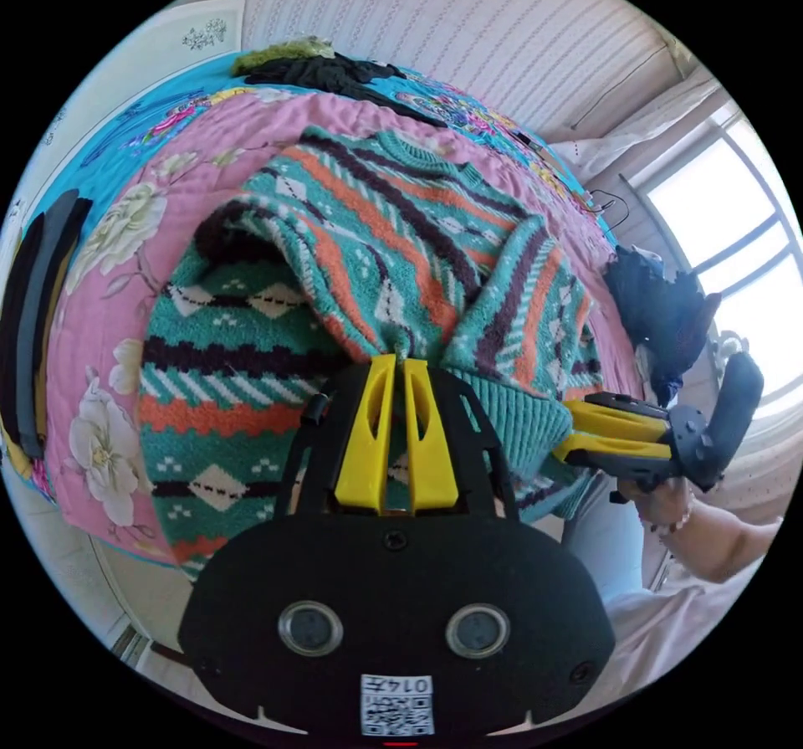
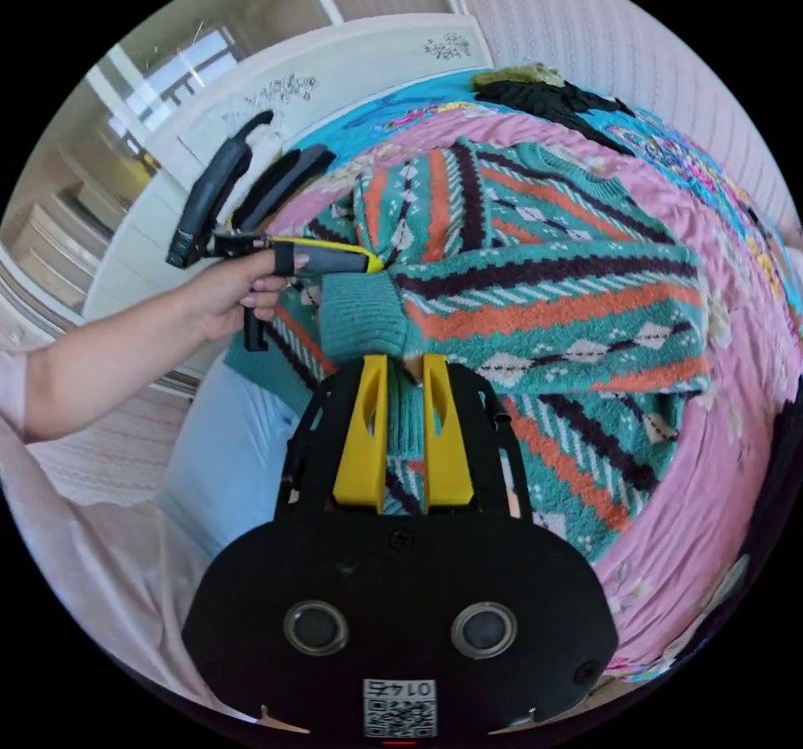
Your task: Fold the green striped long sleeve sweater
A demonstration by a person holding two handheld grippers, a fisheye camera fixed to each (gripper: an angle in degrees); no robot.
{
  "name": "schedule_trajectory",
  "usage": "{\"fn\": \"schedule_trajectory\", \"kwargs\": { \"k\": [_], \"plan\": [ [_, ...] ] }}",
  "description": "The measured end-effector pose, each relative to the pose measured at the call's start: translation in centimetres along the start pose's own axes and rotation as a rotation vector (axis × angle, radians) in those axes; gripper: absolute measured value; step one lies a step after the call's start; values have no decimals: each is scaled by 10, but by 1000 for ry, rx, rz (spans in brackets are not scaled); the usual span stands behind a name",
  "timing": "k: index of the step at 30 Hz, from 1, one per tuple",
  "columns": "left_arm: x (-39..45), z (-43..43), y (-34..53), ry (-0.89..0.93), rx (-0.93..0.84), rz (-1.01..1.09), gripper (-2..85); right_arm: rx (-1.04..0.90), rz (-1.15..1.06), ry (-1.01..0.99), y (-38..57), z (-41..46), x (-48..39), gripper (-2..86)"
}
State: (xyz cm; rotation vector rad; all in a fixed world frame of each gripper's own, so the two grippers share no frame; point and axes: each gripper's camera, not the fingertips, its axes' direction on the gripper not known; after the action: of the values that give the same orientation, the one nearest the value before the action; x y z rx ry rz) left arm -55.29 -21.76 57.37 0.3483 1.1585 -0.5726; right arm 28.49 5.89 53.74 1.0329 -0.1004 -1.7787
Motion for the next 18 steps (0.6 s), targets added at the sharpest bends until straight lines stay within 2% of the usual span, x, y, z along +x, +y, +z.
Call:
{"fn": "schedule_trajectory", "kwargs": {
  "k": [2, 6, 9, 12, 13, 14, 16, 18],
  "plan": [
    [-4, -22, -3, 94, 40, 23, -6, 105, 94, -132, 8, -50, 36, 42],
    [-14, -76, -9, 99, 145, 72, -10, 319, 227, -180, 32, -144, 102, 31],
    [-48, -141, -16, 119, 298, 29, -10, 516, 366, -156, 63, -233, 170, 32],
    [-125, -224, -4, 55, 626, -300, -10, 718, 576, 53, 113, -311, 241, 39],
    [-158, -251, 13, -11, 779, -440, -9, 753, 674, 159, 135, -329, 267, 37],
    [-186, -265, 28, -102, 832, -563, -9, 766, 788, 229, 158, -337, 288, 37],
    [-218, -268, 47, -108, 781, -665, -8, 801, 859, 188, 188, -337, 305, 40],
    [-223, -258, 66, -62, 708, -631, -5, 781, 828, 129, 203, -323, 303, 49]
  ]
}}
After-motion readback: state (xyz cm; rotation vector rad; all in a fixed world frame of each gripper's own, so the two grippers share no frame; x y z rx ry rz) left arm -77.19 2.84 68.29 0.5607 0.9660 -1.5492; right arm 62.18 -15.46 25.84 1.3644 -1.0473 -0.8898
